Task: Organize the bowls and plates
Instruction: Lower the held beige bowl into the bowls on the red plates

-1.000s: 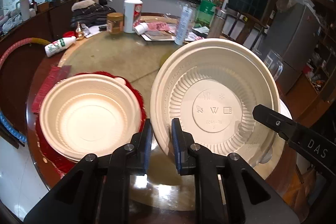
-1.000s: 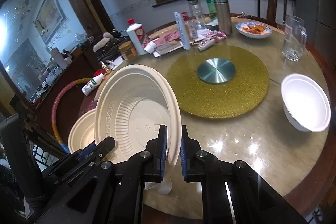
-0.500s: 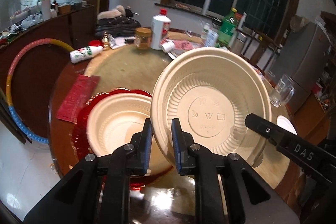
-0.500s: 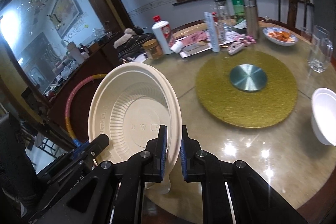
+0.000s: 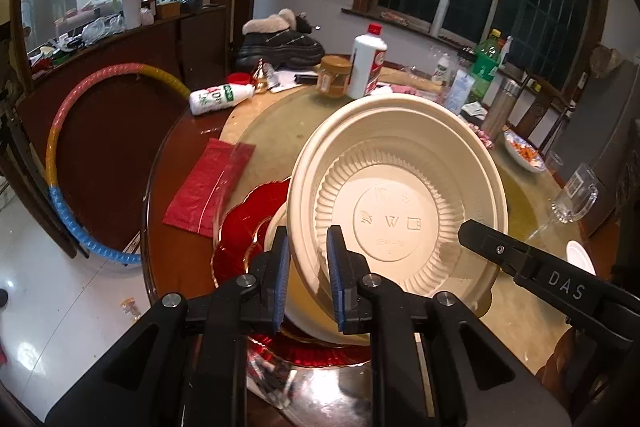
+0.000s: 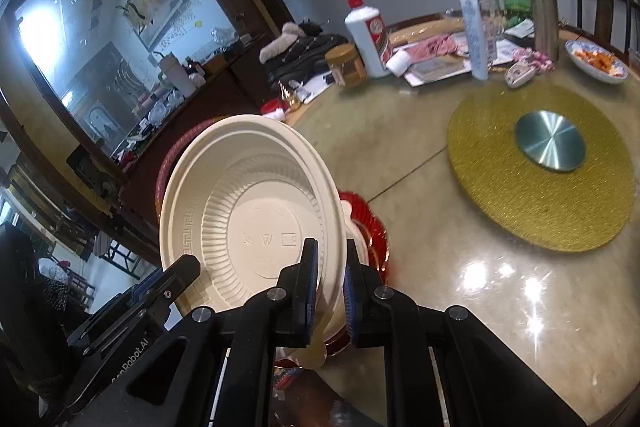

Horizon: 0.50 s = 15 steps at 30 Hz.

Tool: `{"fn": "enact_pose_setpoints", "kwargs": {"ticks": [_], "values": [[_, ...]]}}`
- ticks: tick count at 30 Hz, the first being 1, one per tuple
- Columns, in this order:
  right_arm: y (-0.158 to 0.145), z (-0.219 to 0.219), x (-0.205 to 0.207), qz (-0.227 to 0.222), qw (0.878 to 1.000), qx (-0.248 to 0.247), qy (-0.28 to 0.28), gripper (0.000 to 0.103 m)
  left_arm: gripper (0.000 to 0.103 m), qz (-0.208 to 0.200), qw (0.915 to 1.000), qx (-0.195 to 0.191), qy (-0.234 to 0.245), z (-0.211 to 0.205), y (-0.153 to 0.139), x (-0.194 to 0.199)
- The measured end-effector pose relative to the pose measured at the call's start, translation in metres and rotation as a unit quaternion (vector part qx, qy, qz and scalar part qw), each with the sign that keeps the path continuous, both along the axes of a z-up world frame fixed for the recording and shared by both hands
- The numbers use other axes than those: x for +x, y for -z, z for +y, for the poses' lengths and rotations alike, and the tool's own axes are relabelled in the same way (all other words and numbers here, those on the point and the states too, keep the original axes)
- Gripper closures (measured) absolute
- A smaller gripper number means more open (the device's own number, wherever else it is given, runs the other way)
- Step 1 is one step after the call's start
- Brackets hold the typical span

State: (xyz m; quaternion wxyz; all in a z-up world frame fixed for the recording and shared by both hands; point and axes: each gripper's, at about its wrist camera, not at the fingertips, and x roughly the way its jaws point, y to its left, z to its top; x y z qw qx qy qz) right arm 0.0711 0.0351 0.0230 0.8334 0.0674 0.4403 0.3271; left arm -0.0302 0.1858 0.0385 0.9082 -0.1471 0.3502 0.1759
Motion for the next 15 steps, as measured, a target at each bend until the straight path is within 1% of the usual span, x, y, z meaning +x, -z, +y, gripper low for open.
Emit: {"fn": "enact_pose_setpoints", "kwargs": {"ticks": [6,15], "values": [[0.017,0.010,0.007,0.017,1.000,-0.011,-0.006,0.091,0.087,0.019,0.9998,-0.005,-0.003,0.005,0.013,0.002],[0.024,0.020,0.006,0.021,0.999,-0.027,-0.010,0.091,0.087,0.032,0.9994,-0.012,-0.007,0.012,0.023,0.001]]}}
